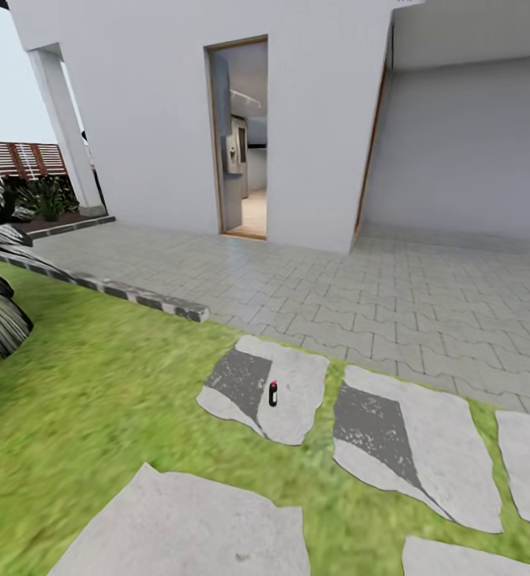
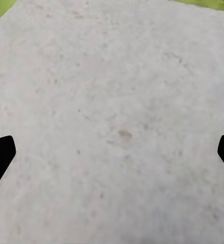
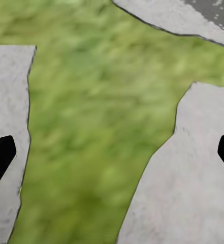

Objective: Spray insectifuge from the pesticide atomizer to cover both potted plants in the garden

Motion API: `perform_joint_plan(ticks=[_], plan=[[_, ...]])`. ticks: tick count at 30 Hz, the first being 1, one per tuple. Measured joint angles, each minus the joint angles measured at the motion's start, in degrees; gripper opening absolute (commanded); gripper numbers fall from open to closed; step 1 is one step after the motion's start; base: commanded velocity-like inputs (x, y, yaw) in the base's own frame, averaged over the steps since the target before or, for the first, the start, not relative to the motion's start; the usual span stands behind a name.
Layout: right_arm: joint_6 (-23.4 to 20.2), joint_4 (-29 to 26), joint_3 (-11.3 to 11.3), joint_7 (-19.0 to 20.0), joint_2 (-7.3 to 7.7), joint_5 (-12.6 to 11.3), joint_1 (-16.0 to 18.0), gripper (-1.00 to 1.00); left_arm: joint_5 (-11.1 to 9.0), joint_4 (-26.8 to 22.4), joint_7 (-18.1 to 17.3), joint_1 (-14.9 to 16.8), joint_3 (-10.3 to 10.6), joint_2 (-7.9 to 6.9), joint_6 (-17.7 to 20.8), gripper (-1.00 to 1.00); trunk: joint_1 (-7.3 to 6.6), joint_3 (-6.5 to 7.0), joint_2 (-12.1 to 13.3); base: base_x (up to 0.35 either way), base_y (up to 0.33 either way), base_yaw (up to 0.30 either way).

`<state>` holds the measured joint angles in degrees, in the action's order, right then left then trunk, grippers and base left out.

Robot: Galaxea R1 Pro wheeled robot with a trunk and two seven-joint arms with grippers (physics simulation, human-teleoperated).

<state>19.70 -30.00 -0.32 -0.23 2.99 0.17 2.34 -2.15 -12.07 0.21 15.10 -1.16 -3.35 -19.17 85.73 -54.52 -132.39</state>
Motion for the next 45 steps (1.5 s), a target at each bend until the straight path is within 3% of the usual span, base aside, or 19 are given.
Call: perform_joint_plan(ticks=[34, 45], plan=[[0.0, 0.0, 0.0, 0.0, 0.0, 0.0, 0.0, 1.0, 0.0, 0.0, 0.0, 0.0, 0.1, 0.0, 0.0, 1.0, 0.0, 0.66, 0.0, 0.27, 0.213, -0.256], [0.0, 0.0, 0.0, 0.0, 0.0, 0.0, 0.0, 1.0, 0.0, 0.0, 0.0, 0.0, 0.0, 0.0, 0.0, 1.0, 0.03, 0.88, 0.0, 0.118, 0.277, -0.257]])
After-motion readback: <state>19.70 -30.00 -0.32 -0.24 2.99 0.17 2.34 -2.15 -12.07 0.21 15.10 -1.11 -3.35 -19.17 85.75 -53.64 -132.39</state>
